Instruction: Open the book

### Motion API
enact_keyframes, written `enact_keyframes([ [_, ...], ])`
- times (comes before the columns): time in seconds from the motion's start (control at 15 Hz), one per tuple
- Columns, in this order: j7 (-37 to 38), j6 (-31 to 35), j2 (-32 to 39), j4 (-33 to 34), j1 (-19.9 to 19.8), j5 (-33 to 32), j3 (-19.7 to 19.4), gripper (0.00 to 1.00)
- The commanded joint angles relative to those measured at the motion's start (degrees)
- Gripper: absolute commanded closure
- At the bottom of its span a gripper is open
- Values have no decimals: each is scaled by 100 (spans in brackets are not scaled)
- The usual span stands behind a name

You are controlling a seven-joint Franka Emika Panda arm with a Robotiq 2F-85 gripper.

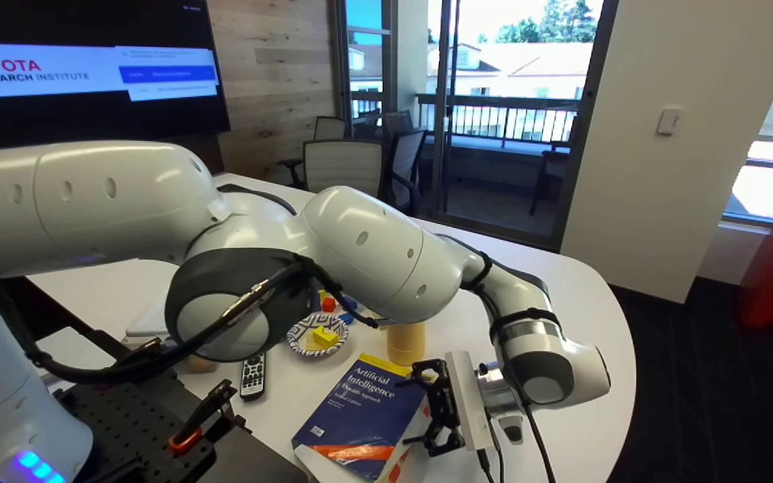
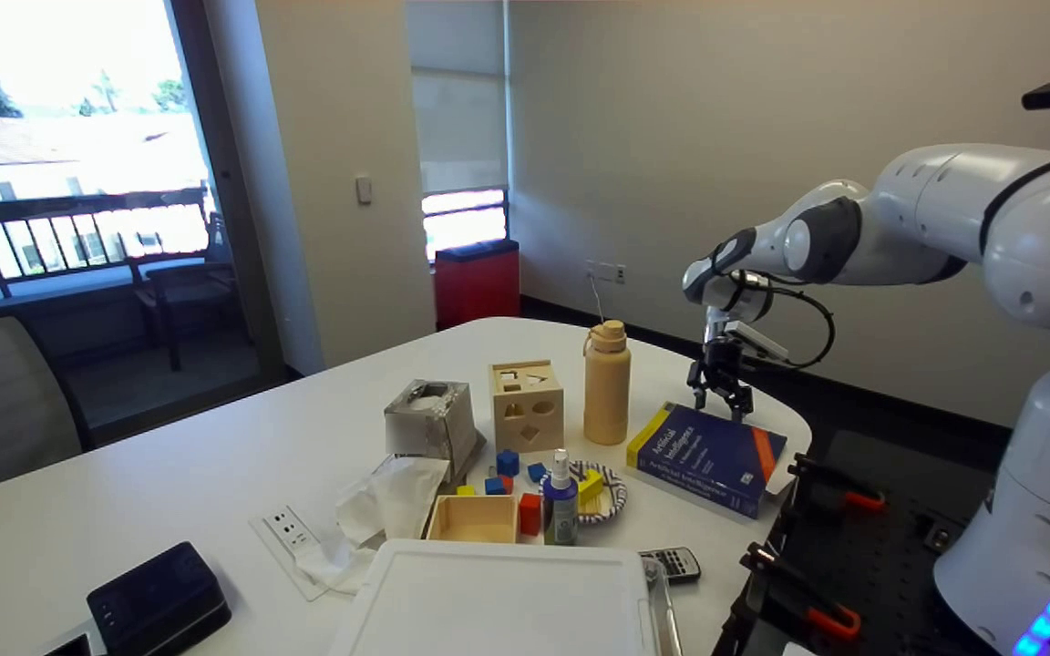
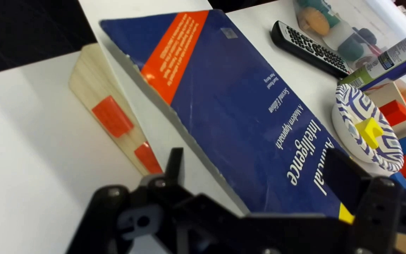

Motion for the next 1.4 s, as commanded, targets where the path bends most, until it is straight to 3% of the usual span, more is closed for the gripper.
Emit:
enact_keyframes([
  [0.0,133,-160,0,63,17,-65,90,0],
  [0.73,112,-1439,-35,342,125,22,342,0],
  [1.33,84,-2596,-562,-62,164,178,547,0],
])
